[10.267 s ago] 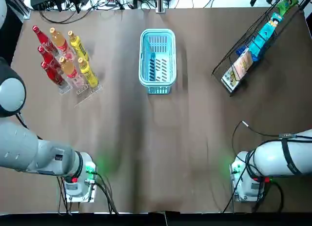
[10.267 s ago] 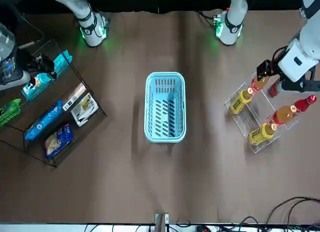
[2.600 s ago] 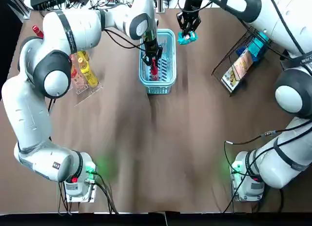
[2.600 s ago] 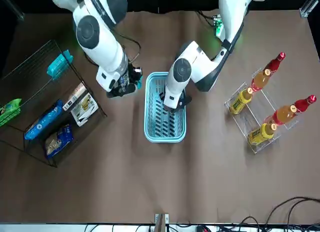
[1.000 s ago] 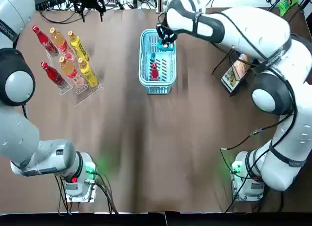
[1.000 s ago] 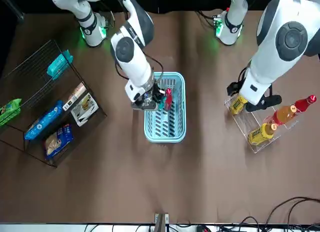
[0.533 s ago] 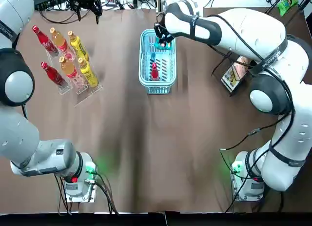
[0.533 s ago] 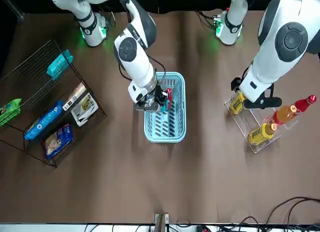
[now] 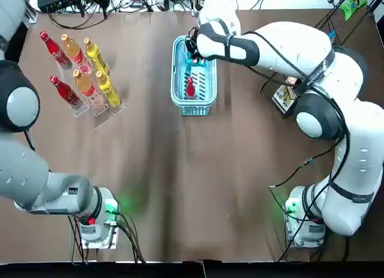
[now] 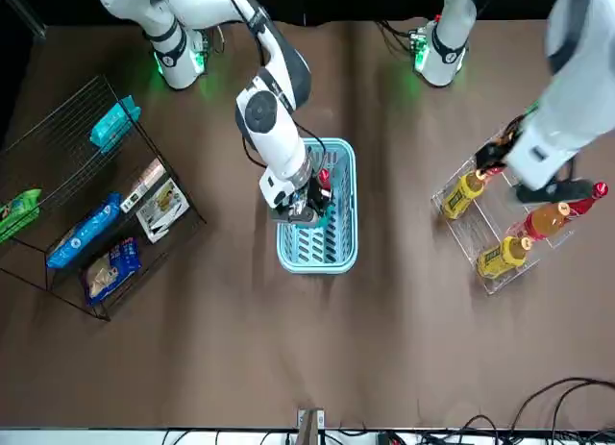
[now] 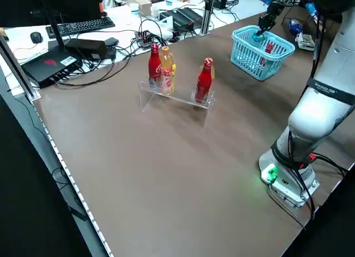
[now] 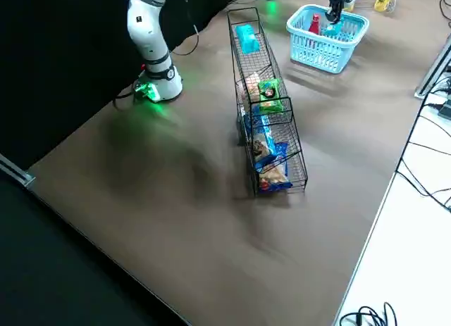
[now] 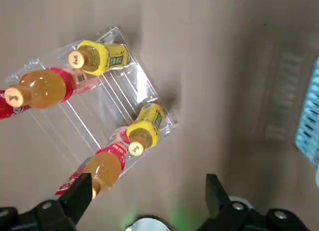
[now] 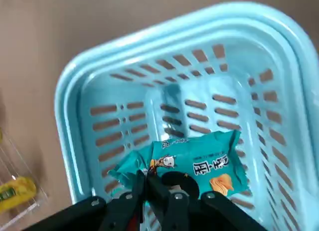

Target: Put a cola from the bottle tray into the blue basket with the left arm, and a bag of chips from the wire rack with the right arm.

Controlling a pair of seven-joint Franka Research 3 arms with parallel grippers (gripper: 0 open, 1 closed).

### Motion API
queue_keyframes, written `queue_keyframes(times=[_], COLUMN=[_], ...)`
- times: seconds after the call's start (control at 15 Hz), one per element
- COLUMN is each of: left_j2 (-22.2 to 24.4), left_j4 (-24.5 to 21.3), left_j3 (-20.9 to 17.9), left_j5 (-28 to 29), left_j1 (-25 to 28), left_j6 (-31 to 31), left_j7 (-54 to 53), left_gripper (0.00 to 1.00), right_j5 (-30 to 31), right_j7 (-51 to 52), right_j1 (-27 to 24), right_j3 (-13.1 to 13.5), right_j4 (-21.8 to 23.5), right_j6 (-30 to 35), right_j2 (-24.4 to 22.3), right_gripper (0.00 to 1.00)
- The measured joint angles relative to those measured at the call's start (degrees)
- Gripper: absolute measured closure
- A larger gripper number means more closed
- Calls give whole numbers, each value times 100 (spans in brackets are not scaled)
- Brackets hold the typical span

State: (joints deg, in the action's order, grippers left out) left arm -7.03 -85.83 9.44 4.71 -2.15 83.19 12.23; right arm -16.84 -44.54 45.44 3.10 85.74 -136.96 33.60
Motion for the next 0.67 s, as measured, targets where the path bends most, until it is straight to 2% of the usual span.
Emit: queue_keyframes(times=[0.07, 0.13, 0.2, 0.33, 0.4, 0.47, 0.53, 0.6, 0.67], left_j2=[137, 265, 365, 442, 440, 434, 428, 416, 413], left_j4=[-18, -68, -131, -208, -218, -233, -250, -269, -272], left_j3=[-356, -544, -612, -623, -621, -620, -618, -615, -613], left_j5=[-227, -359, -417, -433, -433, -433, -433, -439, -439], left_j1=[-146, -199, -204, -217, -236, -258, -284, -323, -324], left_j6=[-57, -110, -130, -130, -130, -128, -125, -120, -113], left_j7=[-117, -186, -228, -257, -257, -240, -215, -179, -168], left_gripper=[0, 0, 0, 0, 0, 0, 0, 0, 0], right_j5=[0, 2, 5, 6, 5, 5, 5, 5, 6], right_j7=[4, 14, 39, 243, 395, 489, 542, 584, 594], right_j1=[0, 0, 0, 0, -5, -11, -19, -39, -58], right_j3=[2, 4, 9, 22, 34, 47, 58, 82, 99], right_j4=[0, -2, -3, -4, -9, -19, -38, -75, -94], right_j6=[-154, -241, -275, -287, -287, -287, -286, -267, -197], right_j2=[56, 97, 123, 136, 136, 136, 136, 127, 118], right_gripper=[94, 94, 90, 71, 56, 52, 37, 27, 27])
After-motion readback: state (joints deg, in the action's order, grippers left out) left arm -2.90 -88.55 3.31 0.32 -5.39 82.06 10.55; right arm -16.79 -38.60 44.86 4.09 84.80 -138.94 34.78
